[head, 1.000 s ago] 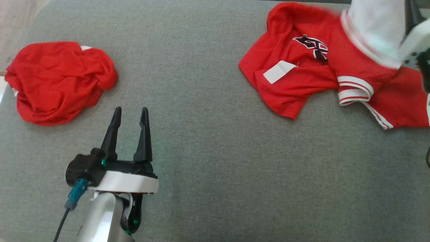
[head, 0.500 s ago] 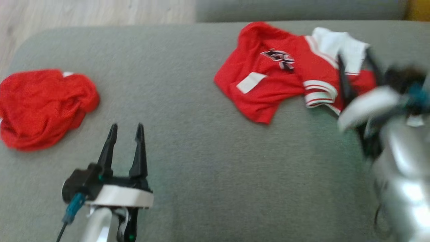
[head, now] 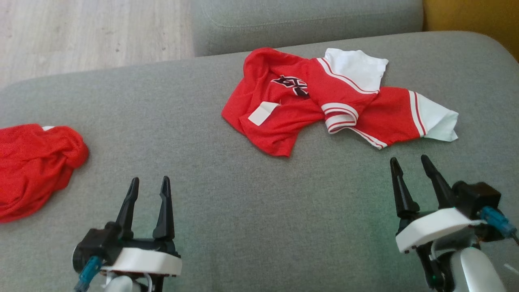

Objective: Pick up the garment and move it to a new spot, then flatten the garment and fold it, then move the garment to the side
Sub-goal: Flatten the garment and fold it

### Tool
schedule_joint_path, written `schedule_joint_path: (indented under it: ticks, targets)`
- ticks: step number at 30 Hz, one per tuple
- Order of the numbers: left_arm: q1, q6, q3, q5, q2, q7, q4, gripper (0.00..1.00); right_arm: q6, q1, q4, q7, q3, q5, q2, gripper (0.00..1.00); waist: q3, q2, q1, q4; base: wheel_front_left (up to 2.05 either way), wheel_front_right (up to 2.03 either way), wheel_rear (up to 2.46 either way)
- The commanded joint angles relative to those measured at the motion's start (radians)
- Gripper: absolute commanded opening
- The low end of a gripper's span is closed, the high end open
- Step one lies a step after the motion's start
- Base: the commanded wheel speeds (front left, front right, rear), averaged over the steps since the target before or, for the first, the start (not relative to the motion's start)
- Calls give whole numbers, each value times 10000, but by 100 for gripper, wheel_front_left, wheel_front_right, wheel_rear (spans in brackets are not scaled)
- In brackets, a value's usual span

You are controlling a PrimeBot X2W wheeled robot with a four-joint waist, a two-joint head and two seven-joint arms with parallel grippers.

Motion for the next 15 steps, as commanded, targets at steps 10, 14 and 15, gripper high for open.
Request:
schedule_joint_path:
  ticks: [10,14,15]
  targets:
    - [-1195,-45,-1226,56,50,401,234,100,-7,-175,-1707,573,341,-244,180,100,737,-1,3,-389,0,0,0]
    - [-2033,-69,-2295,-271,-44,795,960,100,-7,-308,-1710,525,464,-139,189,100,1090,-1,3,-614,0,0,0]
    - [-2317,-71,-2563,-451,-65,932,1267,100,-7,-366,-1694,493,547,-67,191,100,1204,-1,3,-721,0,0,0]
